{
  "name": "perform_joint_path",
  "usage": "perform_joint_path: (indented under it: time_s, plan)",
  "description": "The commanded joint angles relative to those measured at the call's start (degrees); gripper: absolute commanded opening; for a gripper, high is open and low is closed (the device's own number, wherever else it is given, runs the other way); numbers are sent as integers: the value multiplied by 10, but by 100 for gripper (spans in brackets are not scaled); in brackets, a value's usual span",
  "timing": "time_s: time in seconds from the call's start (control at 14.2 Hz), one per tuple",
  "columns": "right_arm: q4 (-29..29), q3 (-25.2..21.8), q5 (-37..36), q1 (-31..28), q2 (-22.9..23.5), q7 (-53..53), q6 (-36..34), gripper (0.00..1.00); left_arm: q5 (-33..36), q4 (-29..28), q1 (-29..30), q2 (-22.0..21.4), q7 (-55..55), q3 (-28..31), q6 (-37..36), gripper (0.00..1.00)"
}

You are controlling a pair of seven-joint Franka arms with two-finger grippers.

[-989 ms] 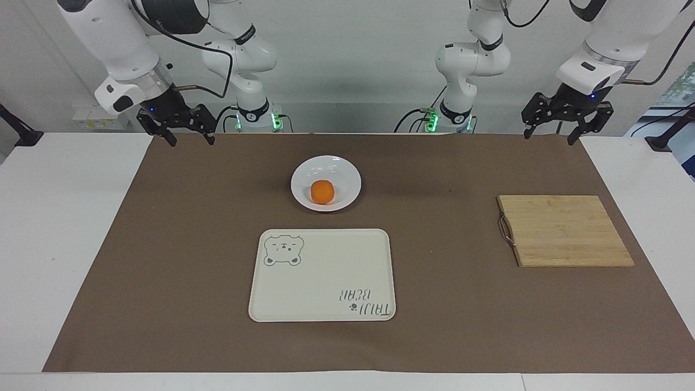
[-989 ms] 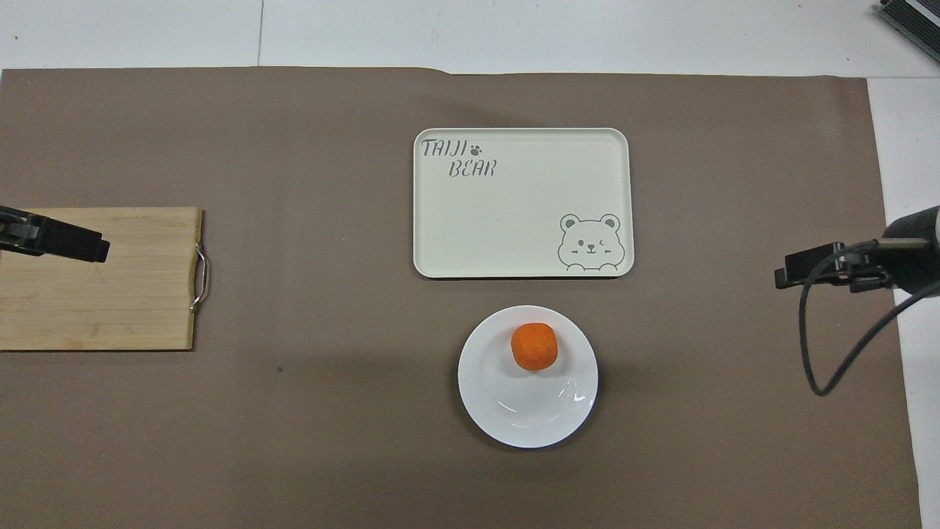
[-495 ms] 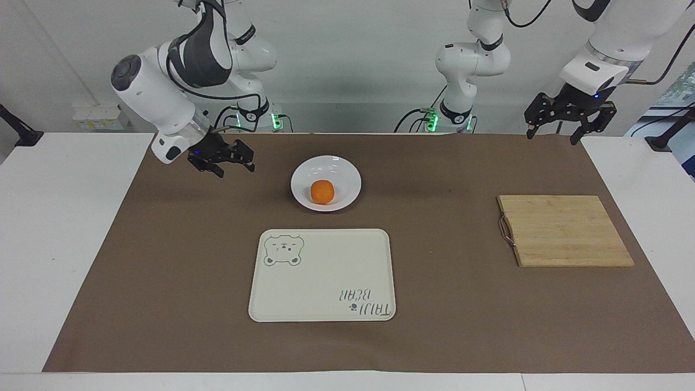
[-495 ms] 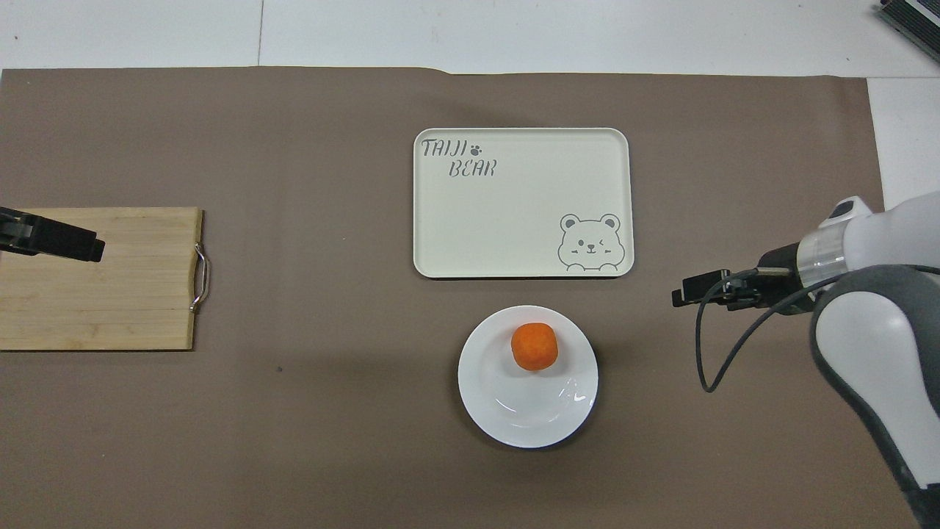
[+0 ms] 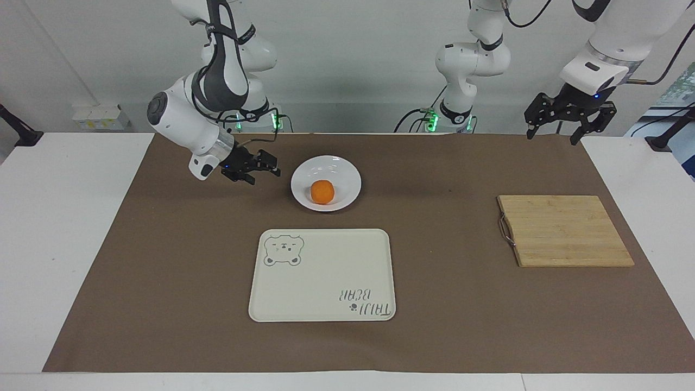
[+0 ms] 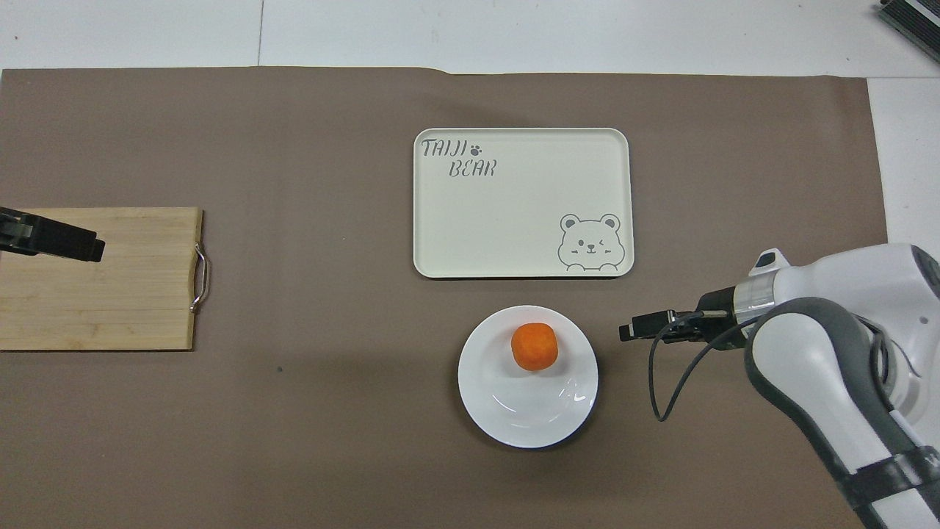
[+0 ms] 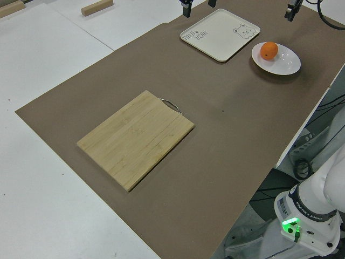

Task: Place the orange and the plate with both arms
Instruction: 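Reach the right gripper to the plate rim and grip it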

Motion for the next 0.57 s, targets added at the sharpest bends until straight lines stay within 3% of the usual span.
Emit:
perform_joint_path:
  time_s: [0.0, 0.49]
  plan:
    - [-47, 0, 65, 3, -16, -47, 23, 100, 8, 9, 5, 0, -1, -3, -12, 100]
    - [-117, 0, 212, 49, 11, -156, 105, 100, 8, 9, 5, 0, -1, -3, -12, 100]
